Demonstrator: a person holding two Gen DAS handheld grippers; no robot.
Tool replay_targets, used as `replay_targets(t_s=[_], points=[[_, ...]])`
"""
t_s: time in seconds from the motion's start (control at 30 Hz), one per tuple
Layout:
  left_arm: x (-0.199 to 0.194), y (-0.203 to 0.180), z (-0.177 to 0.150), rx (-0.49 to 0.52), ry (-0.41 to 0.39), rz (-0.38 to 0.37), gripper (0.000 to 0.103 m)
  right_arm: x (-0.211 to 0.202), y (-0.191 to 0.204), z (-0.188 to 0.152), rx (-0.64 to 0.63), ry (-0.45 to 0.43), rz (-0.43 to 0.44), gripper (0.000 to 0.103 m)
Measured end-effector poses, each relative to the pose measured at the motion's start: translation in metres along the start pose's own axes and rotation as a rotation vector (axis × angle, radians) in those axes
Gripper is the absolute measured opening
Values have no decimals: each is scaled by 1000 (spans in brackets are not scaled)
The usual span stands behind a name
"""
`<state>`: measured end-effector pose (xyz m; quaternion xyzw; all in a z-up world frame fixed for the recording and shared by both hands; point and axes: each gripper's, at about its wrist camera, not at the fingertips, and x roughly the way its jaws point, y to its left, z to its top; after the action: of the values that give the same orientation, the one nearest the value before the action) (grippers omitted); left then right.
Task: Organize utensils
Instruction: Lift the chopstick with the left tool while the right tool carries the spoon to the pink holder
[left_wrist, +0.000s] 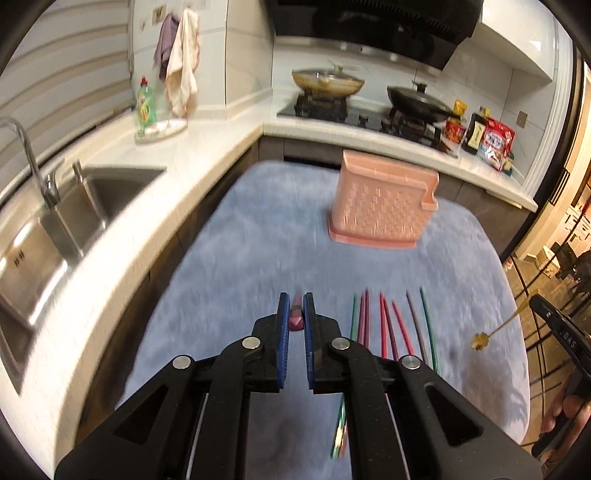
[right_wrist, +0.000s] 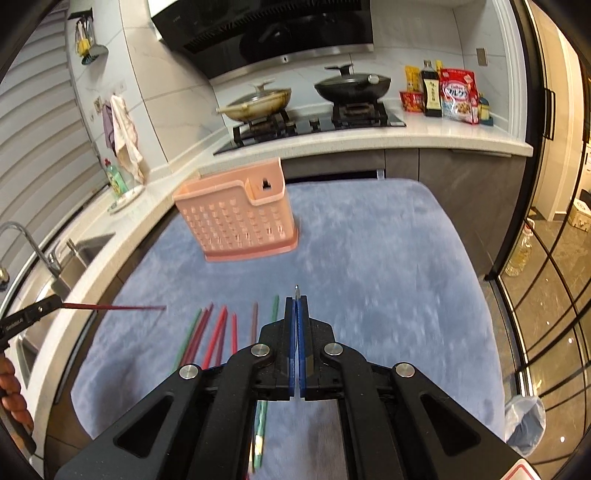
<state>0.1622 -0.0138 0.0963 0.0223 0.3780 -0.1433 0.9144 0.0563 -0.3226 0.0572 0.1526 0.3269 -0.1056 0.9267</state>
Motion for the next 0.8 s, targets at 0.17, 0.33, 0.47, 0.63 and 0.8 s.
replay_targets(t_s=[0.17, 0.33, 0.47, 0.63, 0.8], points=[[5, -3, 41, 13, -60, 19, 7, 6, 3, 27, -9, -35, 13, 1], [4, -7, 85, -4, -112, -3, 7, 15, 3, 60, 10, -67, 45, 1], [-8, -18, 123, -7, -187, -27, 7, 28, 0, 97, 40, -100, 72, 1], [-21, -36, 171, -9, -294, -54, 7, 44, 1, 139, 59, -139, 91, 1], [-20, -53, 213, -16, -383, -68, 7, 68, 11, 173, 36, -161, 84, 1]])
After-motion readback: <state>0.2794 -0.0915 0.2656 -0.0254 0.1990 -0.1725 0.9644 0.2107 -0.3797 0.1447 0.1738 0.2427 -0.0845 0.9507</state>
